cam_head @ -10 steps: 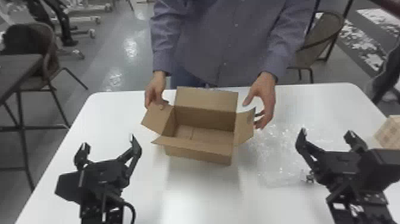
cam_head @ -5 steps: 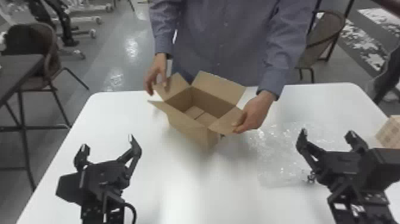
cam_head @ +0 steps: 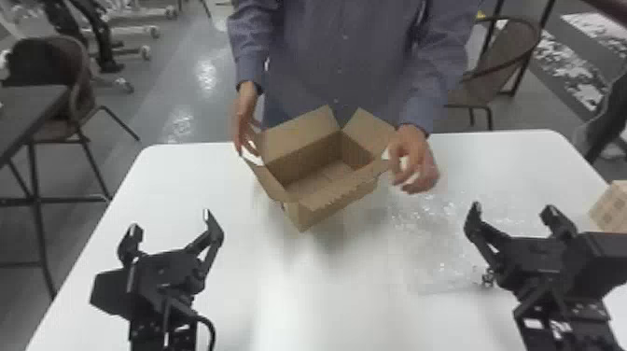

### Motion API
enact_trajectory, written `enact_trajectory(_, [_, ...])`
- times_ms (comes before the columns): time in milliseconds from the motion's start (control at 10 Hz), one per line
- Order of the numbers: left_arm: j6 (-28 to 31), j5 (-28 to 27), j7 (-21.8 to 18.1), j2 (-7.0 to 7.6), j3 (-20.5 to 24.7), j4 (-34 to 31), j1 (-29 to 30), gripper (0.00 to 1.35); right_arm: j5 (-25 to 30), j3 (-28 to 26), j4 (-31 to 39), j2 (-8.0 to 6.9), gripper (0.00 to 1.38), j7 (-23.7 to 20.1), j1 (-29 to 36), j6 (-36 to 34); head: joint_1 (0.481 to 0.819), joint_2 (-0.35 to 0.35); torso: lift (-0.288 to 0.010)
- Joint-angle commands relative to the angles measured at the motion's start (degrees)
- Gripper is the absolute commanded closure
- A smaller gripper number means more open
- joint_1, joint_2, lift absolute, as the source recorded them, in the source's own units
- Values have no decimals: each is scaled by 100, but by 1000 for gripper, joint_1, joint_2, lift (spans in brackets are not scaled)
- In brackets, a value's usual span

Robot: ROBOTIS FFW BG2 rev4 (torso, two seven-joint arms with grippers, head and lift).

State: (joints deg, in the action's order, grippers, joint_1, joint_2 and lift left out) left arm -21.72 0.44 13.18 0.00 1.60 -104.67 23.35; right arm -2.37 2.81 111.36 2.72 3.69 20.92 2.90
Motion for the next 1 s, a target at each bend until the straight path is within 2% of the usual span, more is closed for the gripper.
enact_trajectory(0, [1,0,18,-15,-1,9,3,98,0,0,0,0,199,0,0,0,695,86,-102])
enact_trajectory(900, [-139,-140,334,-15,-80,26,21,98,26,18,8,-8,199,18,-9,-79,695,88,-102])
